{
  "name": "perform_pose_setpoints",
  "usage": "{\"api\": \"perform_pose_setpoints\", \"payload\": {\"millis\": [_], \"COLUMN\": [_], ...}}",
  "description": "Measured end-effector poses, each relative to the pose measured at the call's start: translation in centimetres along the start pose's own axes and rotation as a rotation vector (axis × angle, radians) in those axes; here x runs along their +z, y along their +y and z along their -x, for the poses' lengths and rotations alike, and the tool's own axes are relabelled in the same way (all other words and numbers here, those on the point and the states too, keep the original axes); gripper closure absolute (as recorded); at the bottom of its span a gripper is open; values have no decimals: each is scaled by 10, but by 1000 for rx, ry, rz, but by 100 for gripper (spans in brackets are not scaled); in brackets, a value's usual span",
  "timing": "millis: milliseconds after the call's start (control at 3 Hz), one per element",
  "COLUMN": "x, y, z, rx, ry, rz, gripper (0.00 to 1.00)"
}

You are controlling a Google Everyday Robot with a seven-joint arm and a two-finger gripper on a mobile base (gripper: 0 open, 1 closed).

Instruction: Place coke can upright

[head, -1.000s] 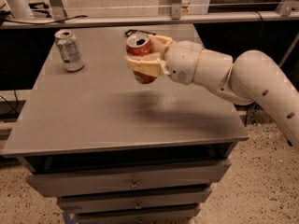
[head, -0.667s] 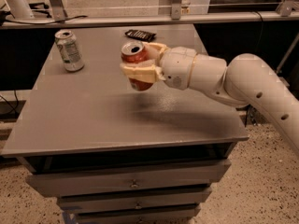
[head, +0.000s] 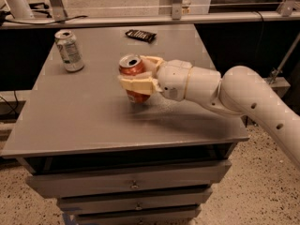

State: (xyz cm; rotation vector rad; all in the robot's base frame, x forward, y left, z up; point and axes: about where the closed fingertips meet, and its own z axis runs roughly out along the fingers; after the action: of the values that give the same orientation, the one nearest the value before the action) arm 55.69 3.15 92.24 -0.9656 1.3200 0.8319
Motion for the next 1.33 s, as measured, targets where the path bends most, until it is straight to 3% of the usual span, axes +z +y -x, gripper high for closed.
{"api": "perform_pose_setpoints", "payload": {"millis": [333,1333], "x": [0,-7], "y": [4,11], "z": [-10,-30], "rx": [36,93], "ry": [11,44], "rz": [-1,-20], "gripper": [84,14]}}
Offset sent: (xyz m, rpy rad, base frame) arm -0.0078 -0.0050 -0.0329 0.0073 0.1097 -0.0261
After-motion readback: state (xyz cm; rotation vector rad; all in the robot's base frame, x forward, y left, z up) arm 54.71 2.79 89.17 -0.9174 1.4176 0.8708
